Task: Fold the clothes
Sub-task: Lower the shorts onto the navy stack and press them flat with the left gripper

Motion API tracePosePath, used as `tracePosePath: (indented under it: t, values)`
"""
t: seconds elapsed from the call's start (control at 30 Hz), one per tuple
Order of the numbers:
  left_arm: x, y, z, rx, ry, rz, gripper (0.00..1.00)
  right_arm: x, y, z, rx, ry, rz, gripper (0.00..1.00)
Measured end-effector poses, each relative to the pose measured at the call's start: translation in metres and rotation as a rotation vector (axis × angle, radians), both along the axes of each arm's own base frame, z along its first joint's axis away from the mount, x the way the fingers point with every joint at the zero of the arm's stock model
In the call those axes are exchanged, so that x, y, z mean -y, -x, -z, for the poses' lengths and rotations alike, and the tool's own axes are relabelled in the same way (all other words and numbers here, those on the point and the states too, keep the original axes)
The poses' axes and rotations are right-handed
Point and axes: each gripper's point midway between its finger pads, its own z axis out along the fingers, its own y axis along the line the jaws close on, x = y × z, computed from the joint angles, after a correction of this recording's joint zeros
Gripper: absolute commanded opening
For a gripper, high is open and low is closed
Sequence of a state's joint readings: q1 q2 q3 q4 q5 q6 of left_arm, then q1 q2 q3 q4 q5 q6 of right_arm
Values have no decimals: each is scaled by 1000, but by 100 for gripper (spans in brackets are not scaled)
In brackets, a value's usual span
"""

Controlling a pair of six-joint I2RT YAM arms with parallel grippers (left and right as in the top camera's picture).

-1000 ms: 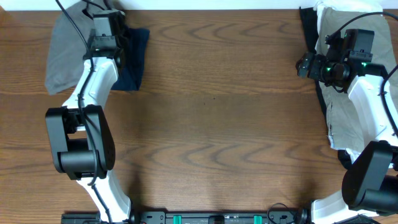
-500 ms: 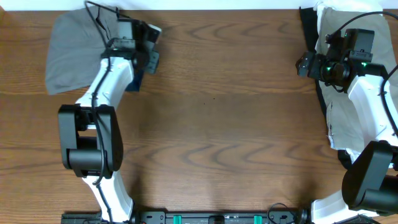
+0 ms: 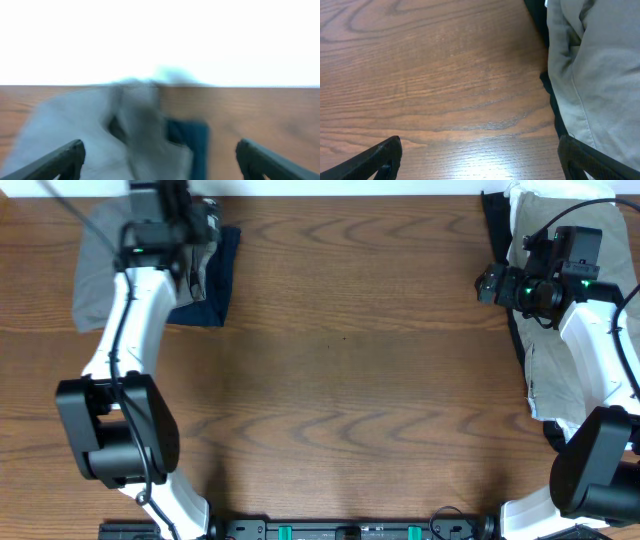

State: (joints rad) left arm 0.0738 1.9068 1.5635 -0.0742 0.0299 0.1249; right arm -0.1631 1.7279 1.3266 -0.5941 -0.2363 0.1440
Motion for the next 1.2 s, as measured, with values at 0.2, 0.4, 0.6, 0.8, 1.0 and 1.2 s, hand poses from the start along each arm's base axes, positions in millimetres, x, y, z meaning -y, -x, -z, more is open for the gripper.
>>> tracePosePath:
  t: [0.2,0.4,0.6,0.8,1.0,1.2]
  values:
    - [-58,-31,19,119,11,-139,98,-1,4,7,-24,13,-26,99]
    - [-82,-41,109,26,60,-219,98,-1,4,10,-30,29,-54,99]
    - [-70,-41,184,-78,87,-237,98,-1,4,11,-28,36,-65,99]
    - [-65,-46,191,-80,61,-260,98,-1,4,10,-27,39,-69,99]
    - [-51,-45,189,-98,56,-243,98,-2,-3,6,9,53,-88,99]
    - [-26,-27,163,-174,83,-192,98,-17,-15,-5,77,76,-174,99]
